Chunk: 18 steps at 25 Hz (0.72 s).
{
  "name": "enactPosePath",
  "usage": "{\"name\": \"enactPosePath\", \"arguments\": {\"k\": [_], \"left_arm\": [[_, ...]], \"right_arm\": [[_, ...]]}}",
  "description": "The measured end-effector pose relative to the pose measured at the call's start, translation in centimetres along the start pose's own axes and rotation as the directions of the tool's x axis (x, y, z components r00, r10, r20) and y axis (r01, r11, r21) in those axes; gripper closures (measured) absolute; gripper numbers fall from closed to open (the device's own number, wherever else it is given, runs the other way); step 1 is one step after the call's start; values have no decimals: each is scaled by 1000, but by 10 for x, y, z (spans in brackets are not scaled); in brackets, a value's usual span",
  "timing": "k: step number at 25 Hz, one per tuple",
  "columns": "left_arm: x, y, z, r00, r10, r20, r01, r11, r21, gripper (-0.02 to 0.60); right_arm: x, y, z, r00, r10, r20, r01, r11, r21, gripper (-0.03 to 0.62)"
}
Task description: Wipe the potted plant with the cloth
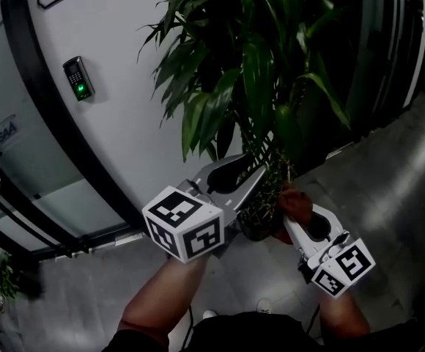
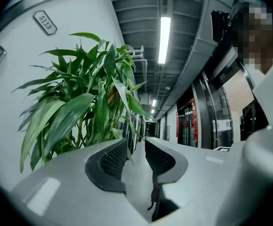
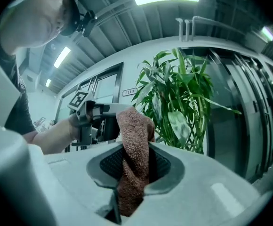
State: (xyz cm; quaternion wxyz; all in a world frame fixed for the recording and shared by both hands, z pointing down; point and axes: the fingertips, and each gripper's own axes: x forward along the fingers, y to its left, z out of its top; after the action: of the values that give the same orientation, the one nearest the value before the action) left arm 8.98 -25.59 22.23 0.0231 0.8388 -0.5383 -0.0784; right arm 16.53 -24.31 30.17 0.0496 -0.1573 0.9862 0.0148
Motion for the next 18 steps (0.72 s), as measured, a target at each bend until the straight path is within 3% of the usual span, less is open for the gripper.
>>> {"name": "enactPosePath", "arguments": {"k": [8, 10, 13, 18], "left_arm": [[13, 4, 18, 995, -101, -21, 101, 995, 1, 446], [17, 4, 20, 991, -128, -29, 128, 992, -12, 472], [20, 9, 19, 991, -130, -44, 130, 991, -1, 558], [21, 19, 9, 990, -128, -65, 128, 992, -8, 566]], "right_arm": [[-5, 9, -2, 991, -132, 12, 132, 991, 4, 519], [-7, 9, -1, 987, -159, 15, 159, 987, 2, 519], [-8, 9, 1, 982, -187, 18, 187, 982, -6, 519], [-4, 9, 9, 981, -193, 7, 193, 980, -49, 519]]}}
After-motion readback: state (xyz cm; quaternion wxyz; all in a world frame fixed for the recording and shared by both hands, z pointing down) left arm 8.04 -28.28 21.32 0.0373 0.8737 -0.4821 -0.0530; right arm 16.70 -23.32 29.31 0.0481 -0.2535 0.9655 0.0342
